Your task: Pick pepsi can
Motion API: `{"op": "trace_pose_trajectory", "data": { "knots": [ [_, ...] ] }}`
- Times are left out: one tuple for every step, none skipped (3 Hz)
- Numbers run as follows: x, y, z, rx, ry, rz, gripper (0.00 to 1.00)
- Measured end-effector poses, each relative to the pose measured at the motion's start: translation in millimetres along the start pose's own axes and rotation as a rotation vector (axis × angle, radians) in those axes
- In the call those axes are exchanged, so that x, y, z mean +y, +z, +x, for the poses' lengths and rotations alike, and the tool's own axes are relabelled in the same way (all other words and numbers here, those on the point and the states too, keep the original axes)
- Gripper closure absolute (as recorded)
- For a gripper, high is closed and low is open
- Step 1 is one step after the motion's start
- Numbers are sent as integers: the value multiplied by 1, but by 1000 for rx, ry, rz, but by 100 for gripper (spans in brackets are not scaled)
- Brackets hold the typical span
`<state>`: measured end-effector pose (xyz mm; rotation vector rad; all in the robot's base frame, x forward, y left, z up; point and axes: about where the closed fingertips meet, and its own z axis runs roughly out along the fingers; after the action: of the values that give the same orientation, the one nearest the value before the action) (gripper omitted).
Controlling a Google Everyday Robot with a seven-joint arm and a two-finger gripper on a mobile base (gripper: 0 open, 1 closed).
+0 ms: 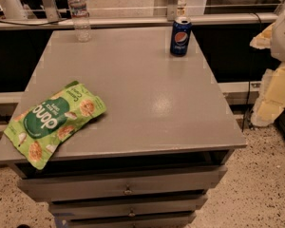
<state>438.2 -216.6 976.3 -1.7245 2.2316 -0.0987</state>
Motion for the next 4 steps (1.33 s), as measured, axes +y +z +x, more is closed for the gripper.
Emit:
{"op": "trace_pose_trajectory", "data": {
  "knots": [
    [0,0,0,0,0,0,0],
    [-3,8,1,-8,15,10,0],
    [-12,37,9,-32,58,32,0],
    [-45,80,15,-124,130,84,0]
  ]
}}
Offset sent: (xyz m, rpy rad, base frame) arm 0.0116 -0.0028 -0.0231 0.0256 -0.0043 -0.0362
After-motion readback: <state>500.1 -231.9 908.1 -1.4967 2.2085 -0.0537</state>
